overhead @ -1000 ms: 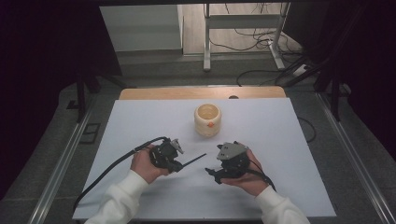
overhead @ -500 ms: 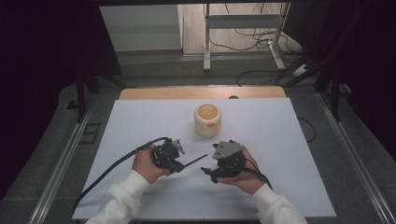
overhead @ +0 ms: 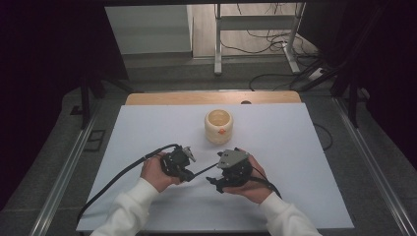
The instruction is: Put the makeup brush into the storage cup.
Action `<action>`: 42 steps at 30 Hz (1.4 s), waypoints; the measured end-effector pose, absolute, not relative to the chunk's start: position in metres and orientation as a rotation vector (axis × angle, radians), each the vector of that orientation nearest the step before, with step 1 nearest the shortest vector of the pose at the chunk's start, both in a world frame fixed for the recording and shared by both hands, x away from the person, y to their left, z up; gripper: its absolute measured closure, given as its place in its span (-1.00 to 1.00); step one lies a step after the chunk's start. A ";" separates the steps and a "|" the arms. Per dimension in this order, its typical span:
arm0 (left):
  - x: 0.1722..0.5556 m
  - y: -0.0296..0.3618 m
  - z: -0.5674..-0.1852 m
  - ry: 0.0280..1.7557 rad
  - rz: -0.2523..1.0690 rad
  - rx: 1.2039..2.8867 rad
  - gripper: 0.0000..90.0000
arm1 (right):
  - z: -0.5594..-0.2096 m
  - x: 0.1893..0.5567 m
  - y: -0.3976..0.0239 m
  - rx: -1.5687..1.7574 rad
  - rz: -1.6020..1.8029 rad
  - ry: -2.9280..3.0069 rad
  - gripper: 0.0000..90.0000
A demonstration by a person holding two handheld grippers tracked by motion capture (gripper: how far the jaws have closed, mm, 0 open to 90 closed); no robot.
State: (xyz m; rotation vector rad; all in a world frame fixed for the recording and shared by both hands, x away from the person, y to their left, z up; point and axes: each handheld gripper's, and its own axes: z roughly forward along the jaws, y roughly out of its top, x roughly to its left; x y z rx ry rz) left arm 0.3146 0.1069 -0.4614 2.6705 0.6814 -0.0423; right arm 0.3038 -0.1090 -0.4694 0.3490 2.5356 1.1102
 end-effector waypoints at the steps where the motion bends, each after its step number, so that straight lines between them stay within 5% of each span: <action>1: 0.315 0.107 -0.461 0.681 -0.044 2.670 0.86 | -0.470 0.304 -0.107 0.341 1.104 2.539 -0.65; 22: 0.316 0.102 -0.460 0.659 -0.082 2.679 0.86 | -0.487 0.305 -0.079 0.162 0.952 2.582 -0.38; 32: 0.315 0.099 -0.463 0.670 -0.108 2.649 0.86 | -0.496 0.300 -0.070 0.046 0.881 2.586 -0.01; 42: 0.315 0.099 -0.461 0.624 -0.127 2.659 0.86 | -0.497 0.298 -0.069 -0.034 0.829 2.600 0.59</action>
